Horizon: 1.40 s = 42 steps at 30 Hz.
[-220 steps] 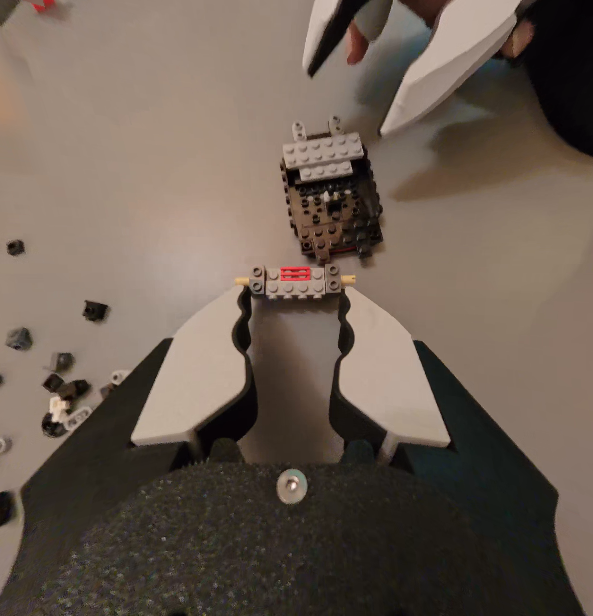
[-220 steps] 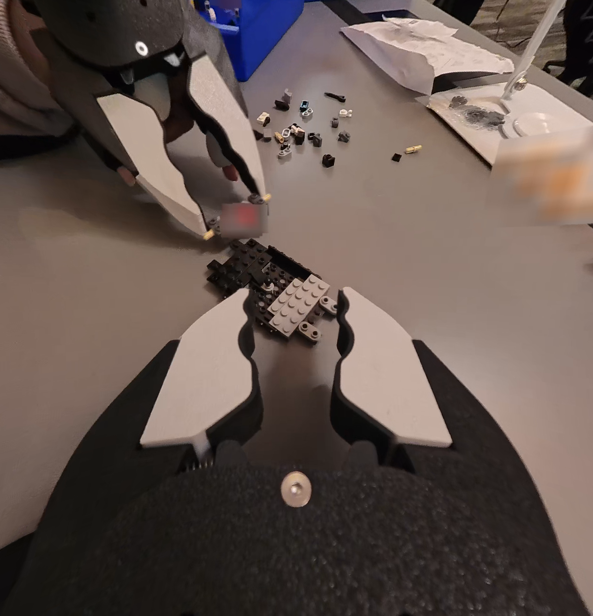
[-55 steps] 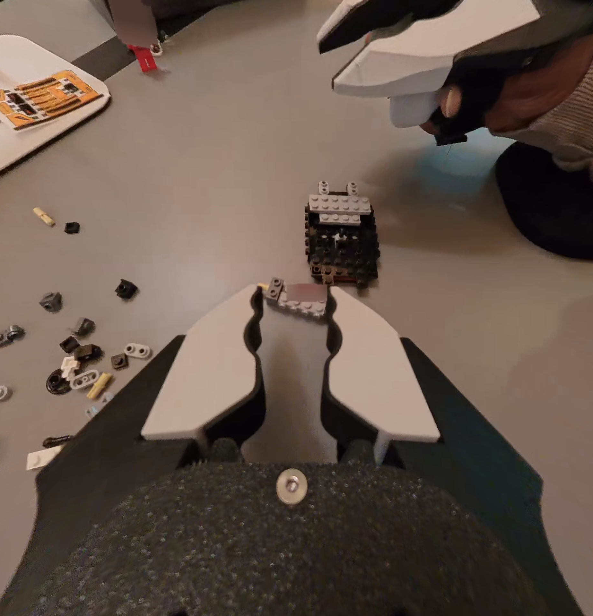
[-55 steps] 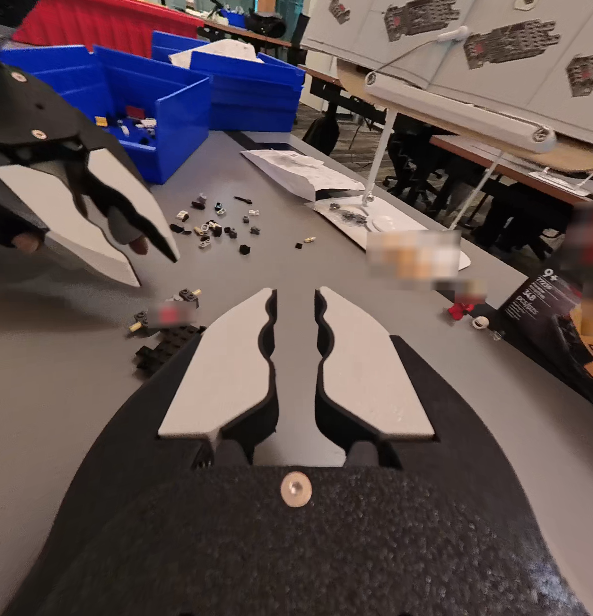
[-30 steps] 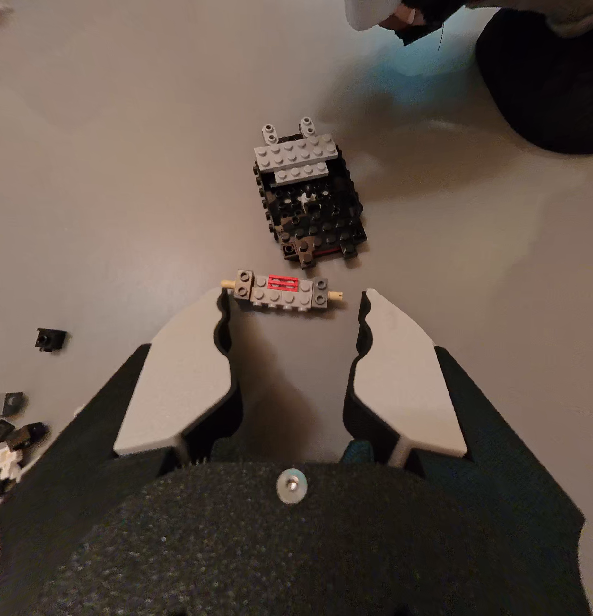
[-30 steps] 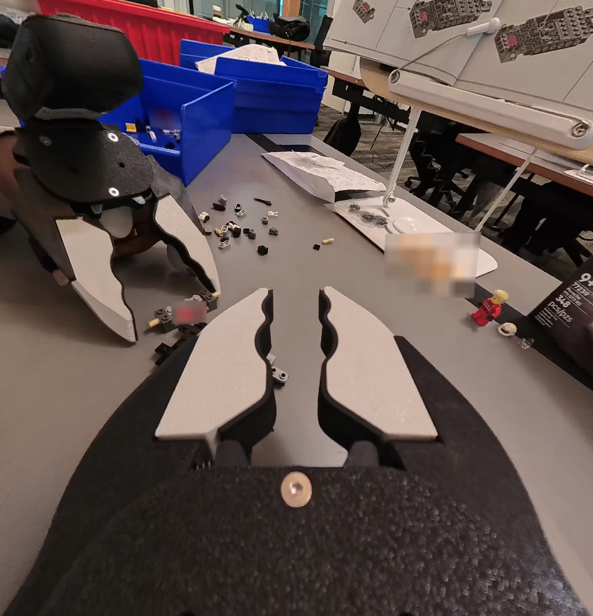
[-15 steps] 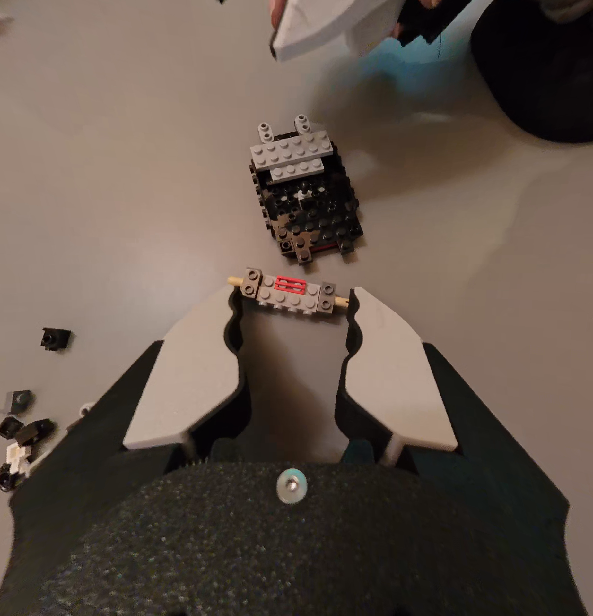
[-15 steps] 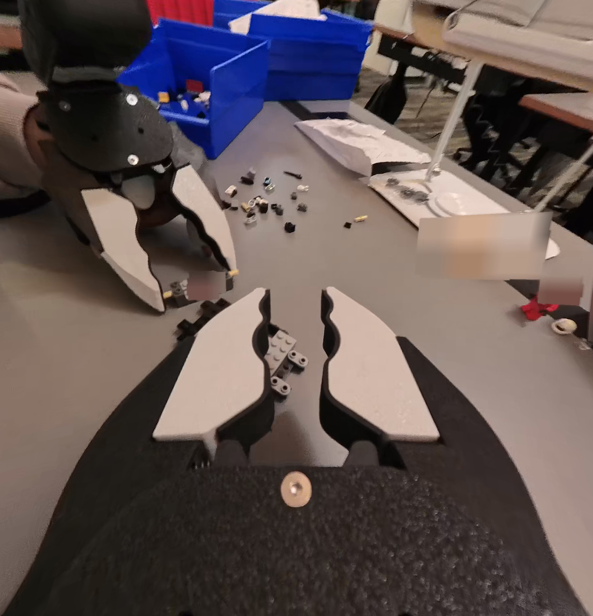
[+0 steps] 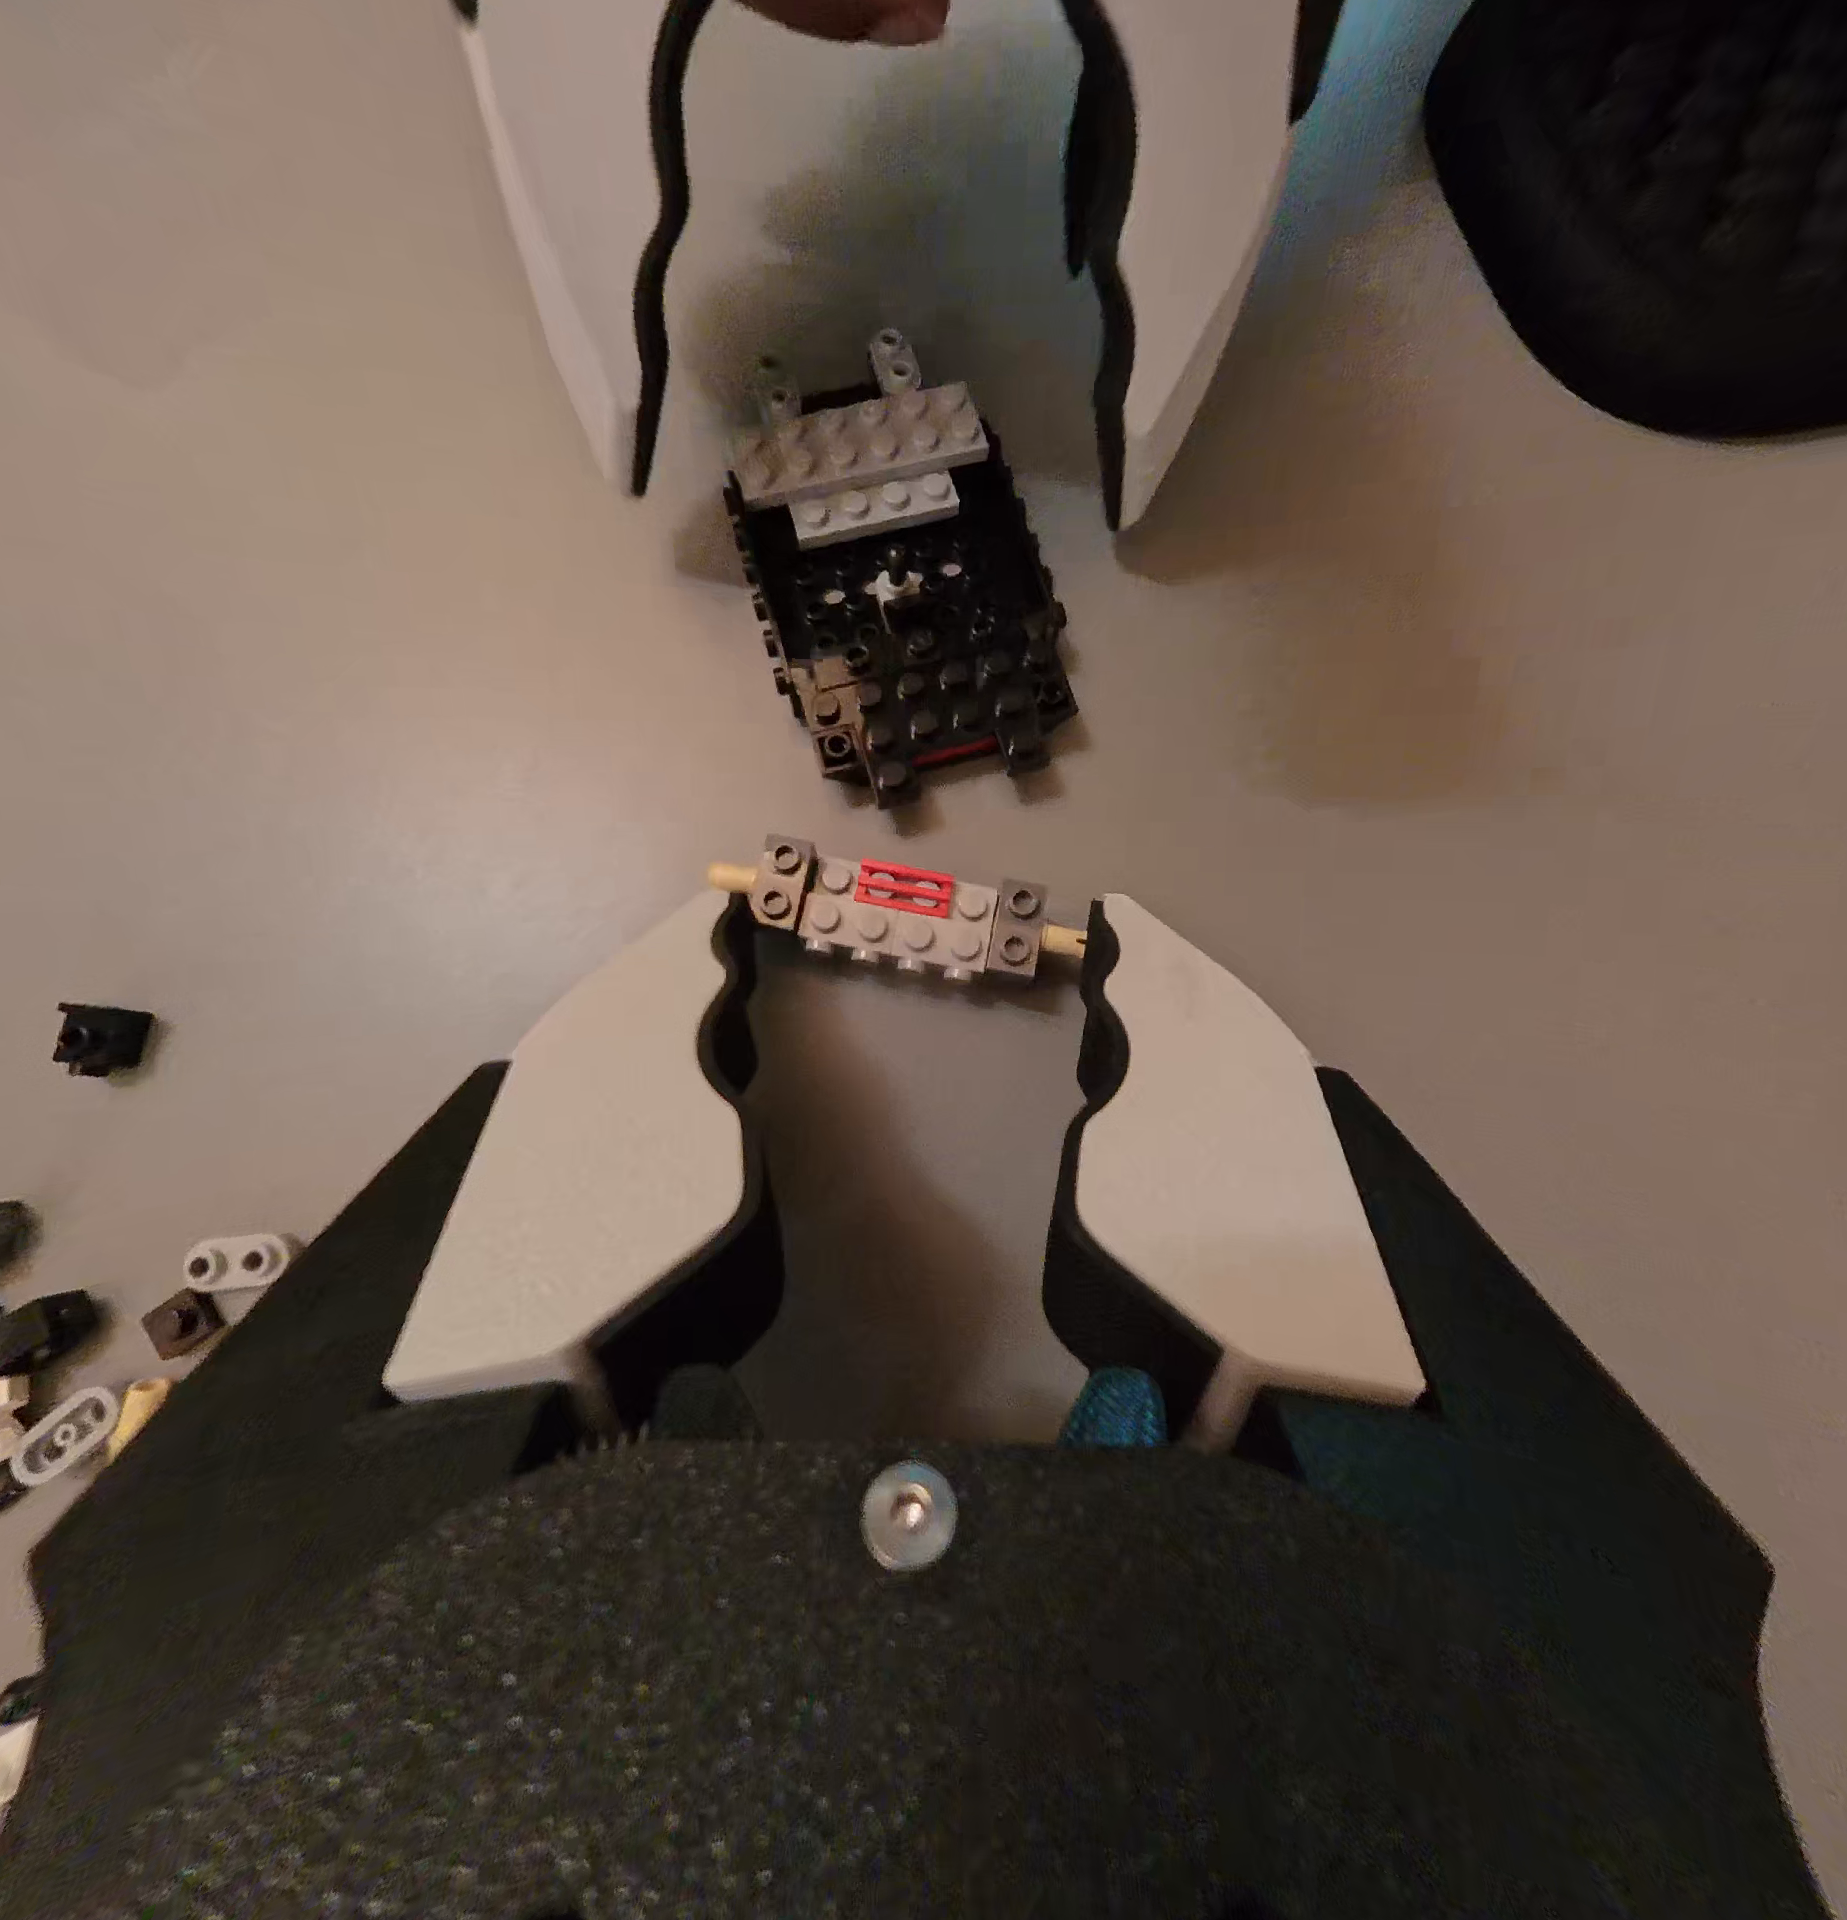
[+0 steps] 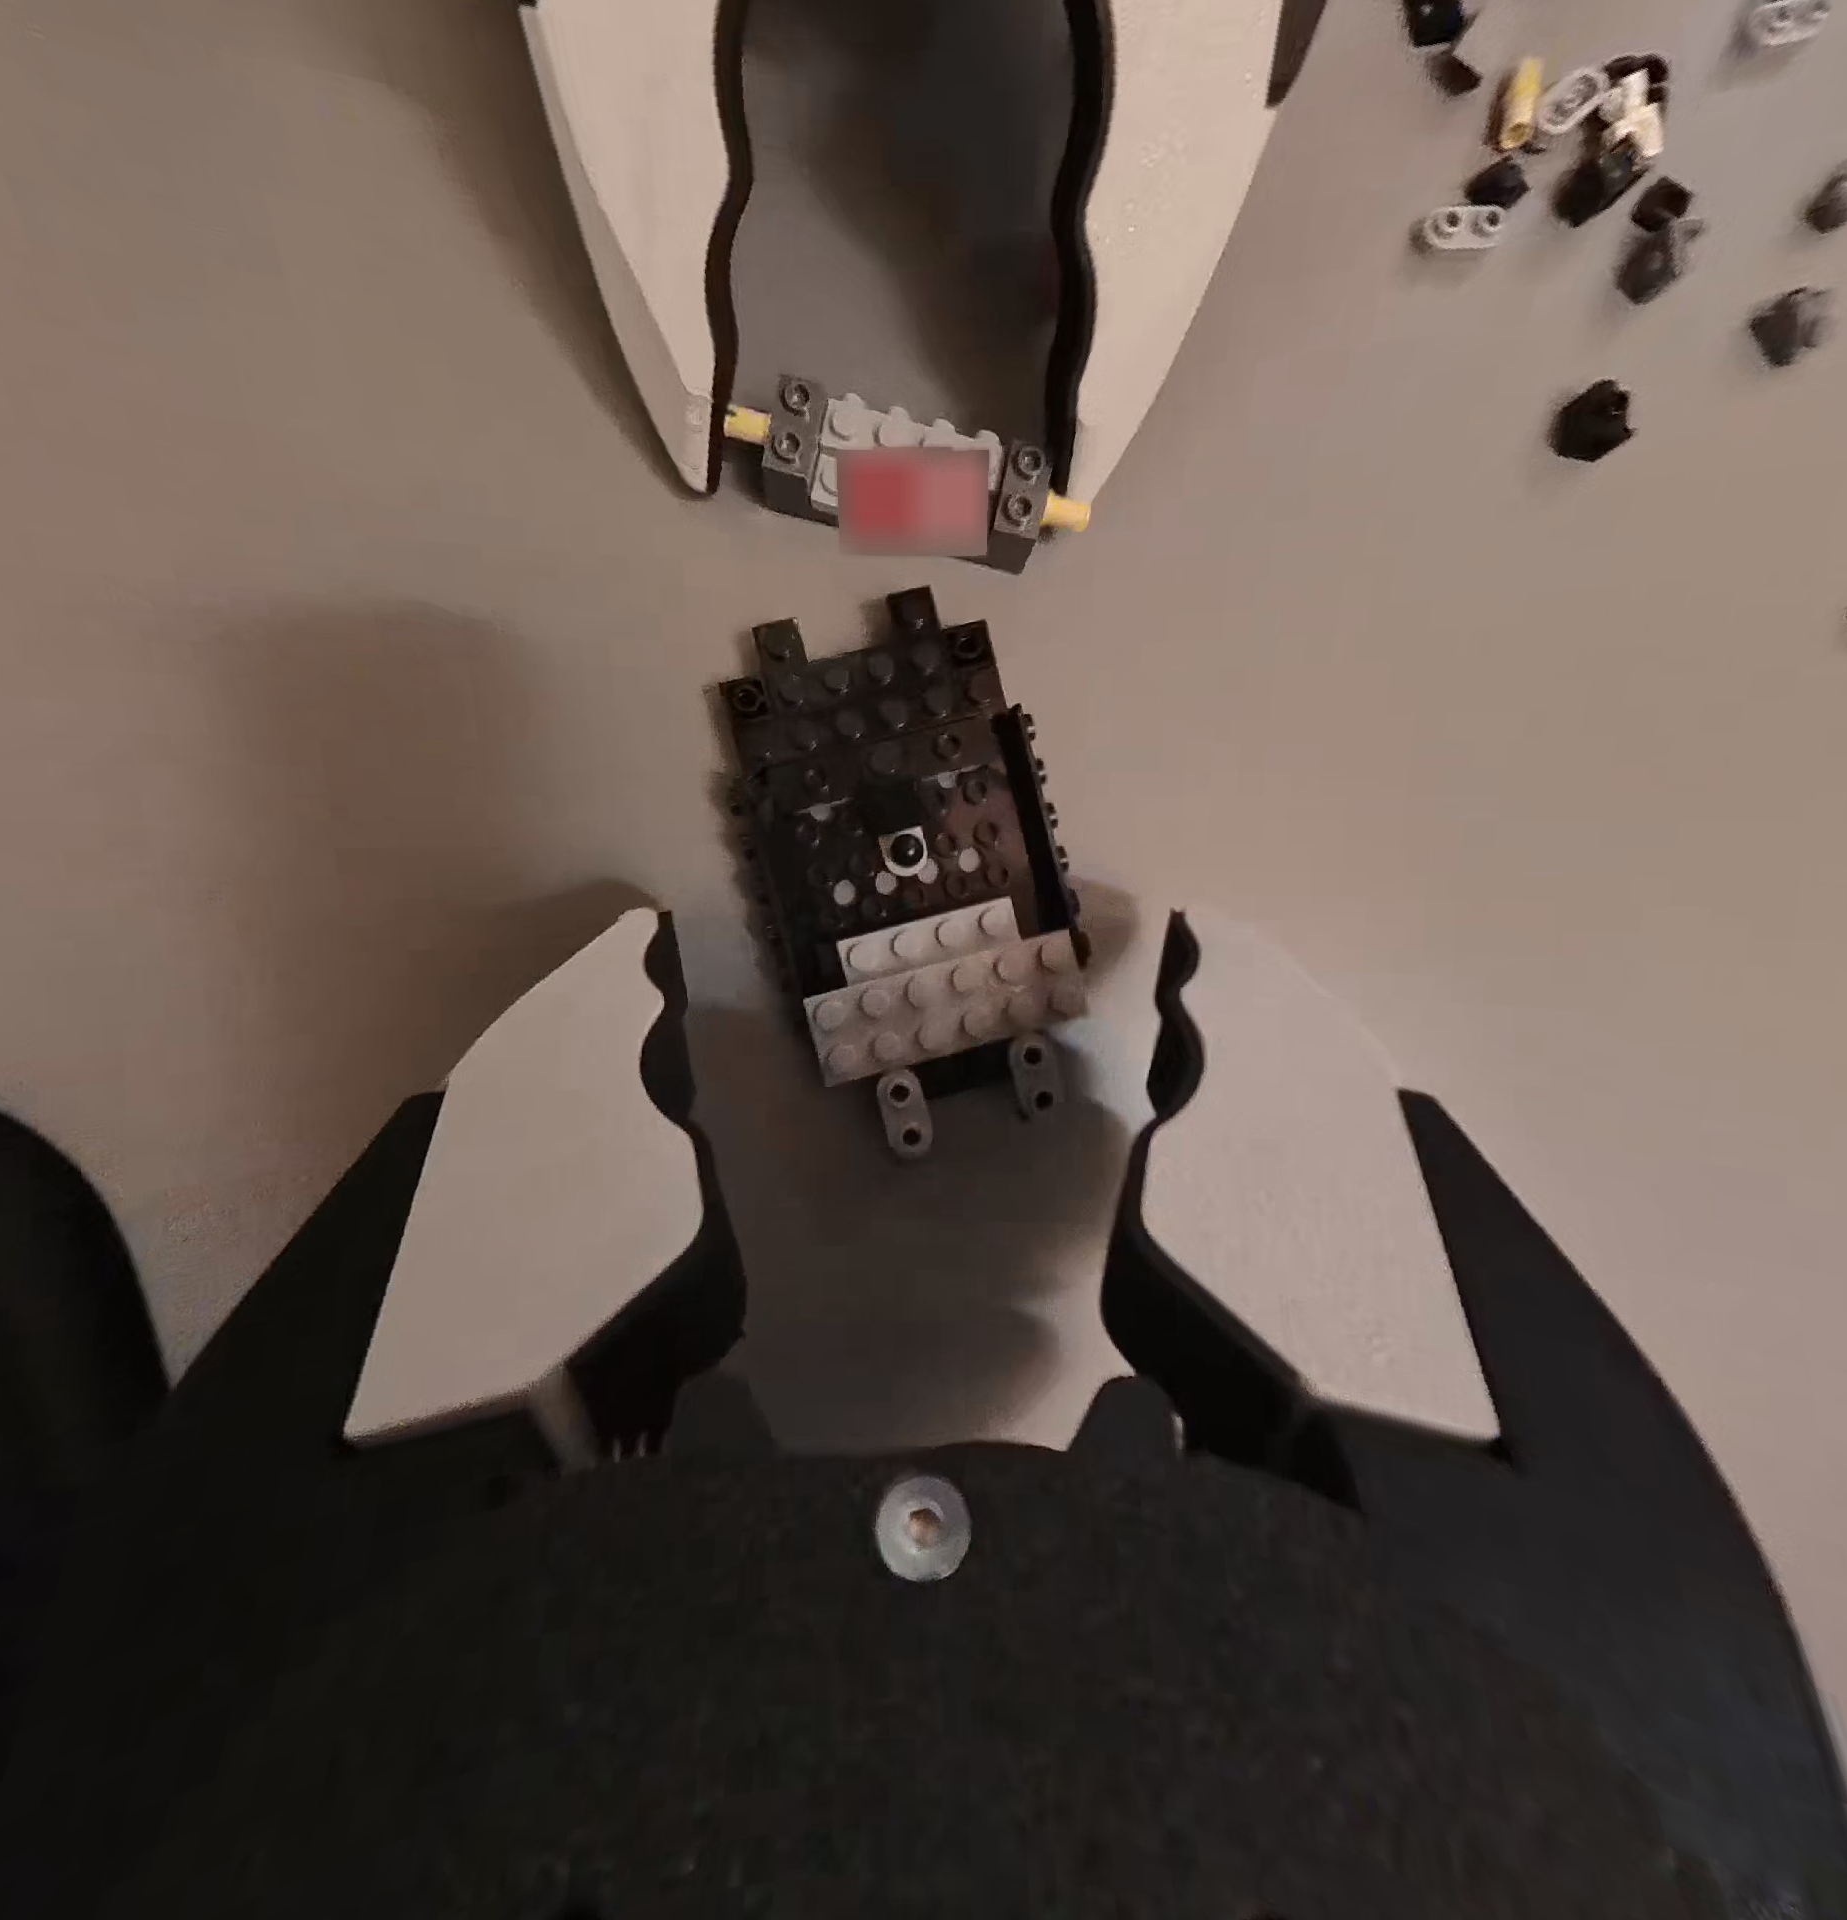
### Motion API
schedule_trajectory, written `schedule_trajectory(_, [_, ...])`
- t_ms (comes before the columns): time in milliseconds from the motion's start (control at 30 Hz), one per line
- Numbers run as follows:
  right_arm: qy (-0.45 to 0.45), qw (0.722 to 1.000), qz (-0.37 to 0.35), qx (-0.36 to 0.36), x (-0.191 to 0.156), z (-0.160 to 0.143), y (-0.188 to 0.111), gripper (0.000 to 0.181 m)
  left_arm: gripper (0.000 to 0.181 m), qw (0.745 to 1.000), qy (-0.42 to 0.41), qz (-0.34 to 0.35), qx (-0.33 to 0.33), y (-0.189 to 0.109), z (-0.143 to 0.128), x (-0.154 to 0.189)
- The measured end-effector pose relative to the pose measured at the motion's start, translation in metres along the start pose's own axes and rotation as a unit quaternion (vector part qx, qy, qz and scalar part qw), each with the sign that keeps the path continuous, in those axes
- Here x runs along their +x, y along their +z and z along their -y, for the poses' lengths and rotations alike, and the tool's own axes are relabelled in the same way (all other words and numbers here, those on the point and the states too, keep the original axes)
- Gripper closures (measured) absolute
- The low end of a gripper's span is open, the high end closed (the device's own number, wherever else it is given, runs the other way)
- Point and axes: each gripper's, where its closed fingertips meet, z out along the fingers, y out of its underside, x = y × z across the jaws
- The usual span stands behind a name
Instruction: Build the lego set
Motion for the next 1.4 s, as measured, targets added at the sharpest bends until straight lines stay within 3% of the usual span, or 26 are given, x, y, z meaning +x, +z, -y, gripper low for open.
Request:
schedule_trajectory(100, [0.021,0.999,0.020,0.023,-0.004,0.001,0.006,0.119,0.120,1.000,0.001,0.011,-0.007,0.002,0.000,0.000])
schedule_trajectory(300, [0.109,0.991,-0.017,0.074,-0.011,0.006,-0.001,0.122,0.120,1.000,-0.005,0.015,-0.005,0.004,0.002,0.003])
schedule_trajectory(467, [0.163,0.981,-0.052,0.096,-0.011,0.017,-0.007,0.123,0.104,1.000,-0.006,-0.004,0.008,0.002,0.002,0.011])
schedule_trajectory(633, [0.174,0.980,-0.073,0.056,-0.011,0.016,0.005,0.122,0.104,0.999,-0.028,-0.010,0.036,-0.007,0.003,0.003])
schedule_trajectory(1400, [0.156,0.985,-0.068,-0.003,-0.010,0.015,0.013,0.122,0.116,1.000,0.013,-0.003,0.024,0.000,0.002,0.000])
